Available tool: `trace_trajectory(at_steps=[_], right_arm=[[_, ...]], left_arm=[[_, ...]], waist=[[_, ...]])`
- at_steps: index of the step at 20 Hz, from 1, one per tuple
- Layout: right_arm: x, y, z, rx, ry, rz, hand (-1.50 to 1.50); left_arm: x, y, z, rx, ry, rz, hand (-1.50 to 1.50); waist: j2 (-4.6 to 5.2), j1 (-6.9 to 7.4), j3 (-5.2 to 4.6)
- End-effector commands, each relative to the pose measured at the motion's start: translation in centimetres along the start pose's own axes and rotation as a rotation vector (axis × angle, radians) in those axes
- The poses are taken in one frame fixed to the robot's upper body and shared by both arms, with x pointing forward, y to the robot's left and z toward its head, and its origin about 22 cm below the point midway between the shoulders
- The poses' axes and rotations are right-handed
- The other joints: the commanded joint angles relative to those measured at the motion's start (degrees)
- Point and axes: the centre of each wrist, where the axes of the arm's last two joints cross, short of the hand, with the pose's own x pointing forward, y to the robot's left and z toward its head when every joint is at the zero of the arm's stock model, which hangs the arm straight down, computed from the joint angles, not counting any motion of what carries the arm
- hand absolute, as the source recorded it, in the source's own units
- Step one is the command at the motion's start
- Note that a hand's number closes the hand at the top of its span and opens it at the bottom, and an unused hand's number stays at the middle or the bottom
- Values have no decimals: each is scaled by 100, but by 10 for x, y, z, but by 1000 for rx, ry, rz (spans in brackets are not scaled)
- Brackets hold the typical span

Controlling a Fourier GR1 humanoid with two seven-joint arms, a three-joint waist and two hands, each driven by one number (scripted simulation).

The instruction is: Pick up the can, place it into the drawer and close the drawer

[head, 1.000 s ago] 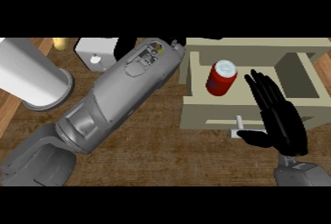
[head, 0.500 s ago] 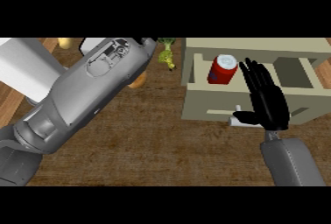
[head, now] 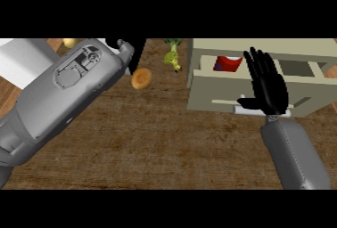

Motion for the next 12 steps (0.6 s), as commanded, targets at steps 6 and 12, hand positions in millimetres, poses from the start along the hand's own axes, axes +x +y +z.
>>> trace_trajectory(at_steps=[6, 12], right_arm=[[1, 37, -14, -5, 68, -1, -150], [13, 24, -61, -64, 84, 11, -150]], left_arm=[[-7, 22, 19, 4, 10, -5, -150], [-27, 42, 27, 1, 28, -19, -150]], waist=[[151, 77, 142], [212, 79, 141]])
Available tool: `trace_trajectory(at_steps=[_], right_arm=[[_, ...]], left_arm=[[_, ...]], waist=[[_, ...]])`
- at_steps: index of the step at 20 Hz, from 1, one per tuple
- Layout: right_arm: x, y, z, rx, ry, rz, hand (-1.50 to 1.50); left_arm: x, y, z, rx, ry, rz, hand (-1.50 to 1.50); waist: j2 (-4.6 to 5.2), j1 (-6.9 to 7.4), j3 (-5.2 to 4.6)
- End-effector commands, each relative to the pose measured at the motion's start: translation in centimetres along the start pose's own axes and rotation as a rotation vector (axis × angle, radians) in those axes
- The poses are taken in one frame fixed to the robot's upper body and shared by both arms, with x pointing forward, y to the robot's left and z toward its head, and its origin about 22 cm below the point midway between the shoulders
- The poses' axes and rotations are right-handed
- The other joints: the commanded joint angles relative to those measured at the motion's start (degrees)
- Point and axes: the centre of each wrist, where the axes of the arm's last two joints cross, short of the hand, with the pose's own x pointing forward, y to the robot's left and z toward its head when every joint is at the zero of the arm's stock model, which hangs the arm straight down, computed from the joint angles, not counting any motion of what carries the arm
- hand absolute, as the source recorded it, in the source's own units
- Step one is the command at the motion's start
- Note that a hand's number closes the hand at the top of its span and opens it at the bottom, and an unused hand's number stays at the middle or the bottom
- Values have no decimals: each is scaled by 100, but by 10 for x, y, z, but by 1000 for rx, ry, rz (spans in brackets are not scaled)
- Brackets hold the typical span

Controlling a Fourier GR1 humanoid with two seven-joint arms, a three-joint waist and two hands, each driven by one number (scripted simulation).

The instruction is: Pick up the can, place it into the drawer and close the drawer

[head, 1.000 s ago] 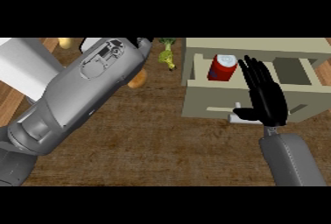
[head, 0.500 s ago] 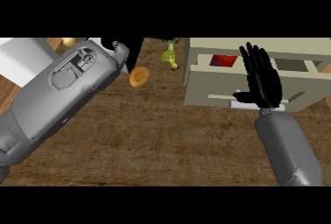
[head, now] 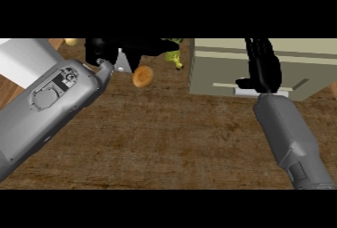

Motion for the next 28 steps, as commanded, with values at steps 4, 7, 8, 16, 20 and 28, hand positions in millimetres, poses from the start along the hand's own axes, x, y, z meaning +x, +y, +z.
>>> trace_trajectory(at_steps=[4, 7, 8, 16, 20, 28], right_arm=[[21, -3, -35, 3, 14, -19, -150], [22, 2, -33, -11, 23, -13, -150], [25, -14, -53, -15, 7, -23, -150], [38, -23, -70, -8, 39, -35, -150], [39, -17, -65, -4, 0, -66, -150], [58, -22, -73, -77, 39, -391, -150]], left_arm=[[-18, 17, 17, -16, 3, -19, -150], [-18, 20, 20, -17, -4, 3, -150], [-16, 25, 12, -4, -2, -7, -150], [-33, 22, 31, -12, -16, -8, -150], [-40, 24, 35, -21, -11, -28, -150], [-44, 44, 36, -10, 1, -19, -150]], waist=[[90, 105, 59], [126, 138, 60], [136, 82, 60], [157, 163, 60], [188, 191, 68], [145, 143, 76]])
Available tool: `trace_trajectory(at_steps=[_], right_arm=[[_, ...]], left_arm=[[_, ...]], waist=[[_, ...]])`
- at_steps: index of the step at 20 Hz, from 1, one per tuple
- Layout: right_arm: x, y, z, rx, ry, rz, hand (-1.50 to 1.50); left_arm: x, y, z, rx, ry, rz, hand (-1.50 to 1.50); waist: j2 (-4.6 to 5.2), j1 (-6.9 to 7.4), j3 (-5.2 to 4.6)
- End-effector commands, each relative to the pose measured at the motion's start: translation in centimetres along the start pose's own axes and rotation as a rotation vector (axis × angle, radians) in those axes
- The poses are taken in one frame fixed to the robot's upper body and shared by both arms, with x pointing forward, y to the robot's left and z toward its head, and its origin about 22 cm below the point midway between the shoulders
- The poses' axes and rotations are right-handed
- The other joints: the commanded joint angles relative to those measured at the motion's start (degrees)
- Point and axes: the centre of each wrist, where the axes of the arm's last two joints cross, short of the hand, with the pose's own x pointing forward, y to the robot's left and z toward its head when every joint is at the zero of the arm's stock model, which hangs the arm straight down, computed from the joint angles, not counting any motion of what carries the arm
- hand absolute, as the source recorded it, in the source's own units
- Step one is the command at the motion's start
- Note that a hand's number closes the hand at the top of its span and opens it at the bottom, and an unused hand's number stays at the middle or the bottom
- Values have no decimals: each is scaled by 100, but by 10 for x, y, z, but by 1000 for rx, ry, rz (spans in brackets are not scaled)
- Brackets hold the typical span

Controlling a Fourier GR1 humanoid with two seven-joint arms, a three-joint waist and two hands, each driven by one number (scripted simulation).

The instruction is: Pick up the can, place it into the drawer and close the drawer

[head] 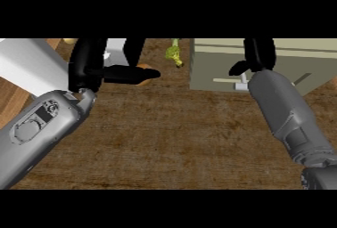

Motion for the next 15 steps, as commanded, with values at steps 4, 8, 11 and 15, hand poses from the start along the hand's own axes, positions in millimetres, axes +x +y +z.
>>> trace_trajectory(at_steps=[4, 8, 11, 15], right_arm=[[55, -8, -28, -98, 48, -365, -150], [59, -19, -39, -104, 68, -566, -150], [48, -10, -28, -96, 110, -674, -150], [61, -11, -34, -103, 106, -700, -150]], left_arm=[[-10, 16, 6, 0, 19, -6, -150], [-14, 16, 10, 20, 13, -5, -150], [-29, 21, 15, 28, 25, -6, -150], [-29, 27, 19, 35, 5, -5, -150]], waist=[[-42, 140, -3], [-90, 6, -2], [-70, -66, -9], [-73, -92, -17]])
